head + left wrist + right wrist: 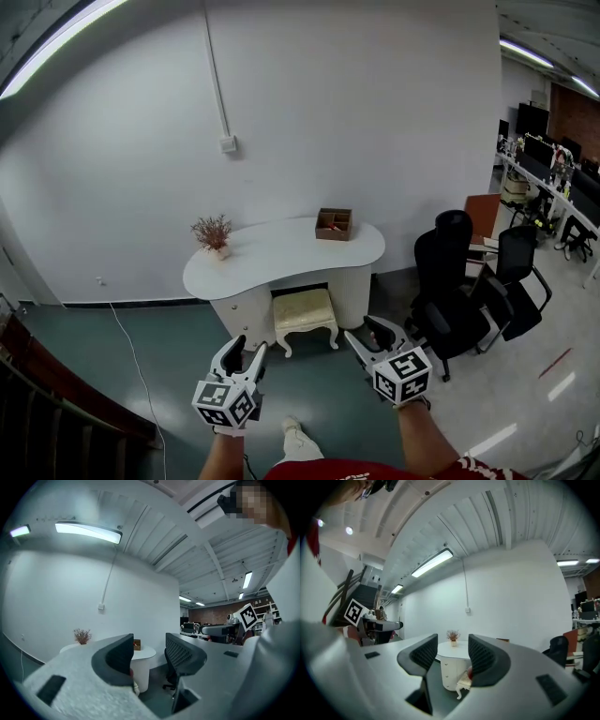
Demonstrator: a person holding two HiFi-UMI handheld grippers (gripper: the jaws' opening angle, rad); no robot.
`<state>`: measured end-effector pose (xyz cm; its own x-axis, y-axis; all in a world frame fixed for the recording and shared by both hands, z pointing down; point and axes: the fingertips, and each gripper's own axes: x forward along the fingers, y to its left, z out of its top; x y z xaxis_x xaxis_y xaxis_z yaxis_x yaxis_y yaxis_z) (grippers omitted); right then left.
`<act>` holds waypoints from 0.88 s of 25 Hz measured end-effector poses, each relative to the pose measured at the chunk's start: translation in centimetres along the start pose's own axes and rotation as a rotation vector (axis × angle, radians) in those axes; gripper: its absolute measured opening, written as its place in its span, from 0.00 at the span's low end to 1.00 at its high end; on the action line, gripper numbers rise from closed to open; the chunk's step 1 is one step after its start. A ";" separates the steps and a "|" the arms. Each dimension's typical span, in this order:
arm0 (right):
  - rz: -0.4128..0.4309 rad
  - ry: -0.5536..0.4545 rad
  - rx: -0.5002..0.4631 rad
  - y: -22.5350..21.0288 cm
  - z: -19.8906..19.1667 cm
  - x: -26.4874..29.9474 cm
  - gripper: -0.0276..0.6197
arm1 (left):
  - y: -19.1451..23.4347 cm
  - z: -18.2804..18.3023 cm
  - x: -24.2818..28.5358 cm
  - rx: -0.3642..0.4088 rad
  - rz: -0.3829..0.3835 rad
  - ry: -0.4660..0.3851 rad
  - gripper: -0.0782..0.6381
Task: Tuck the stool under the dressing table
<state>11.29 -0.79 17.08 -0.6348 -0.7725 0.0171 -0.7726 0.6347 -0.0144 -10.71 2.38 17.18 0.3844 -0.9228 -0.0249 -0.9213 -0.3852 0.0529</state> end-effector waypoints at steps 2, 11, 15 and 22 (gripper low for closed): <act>-0.006 -0.015 -0.008 0.2 0.3 -0.6 0.35 | -0.3 -0.2 -0.1 0.017 0.007 0.007 0.40; -0.012 -0.019 -0.015 1.6 0.0 -0.6 0.20 | -1.4 -0.2 -0.5 0.080 0.024 0.023 0.24; -0.032 -0.037 -0.013 1.4 0.3 -0.7 0.12 | -1.3 0.5 -0.8 0.116 0.038 0.008 0.17; -0.031 -0.036 -0.015 2.4 0.3 -0.9 0.07 | -1.2 1.4 -1.4 0.064 0.030 -0.029 0.11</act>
<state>10.03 1.38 16.71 -0.6106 -0.7917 -0.0184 -0.7919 0.6107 0.0005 -10.23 4.17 15.80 0.3551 -0.9333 -0.0533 -0.9348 -0.3551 -0.0095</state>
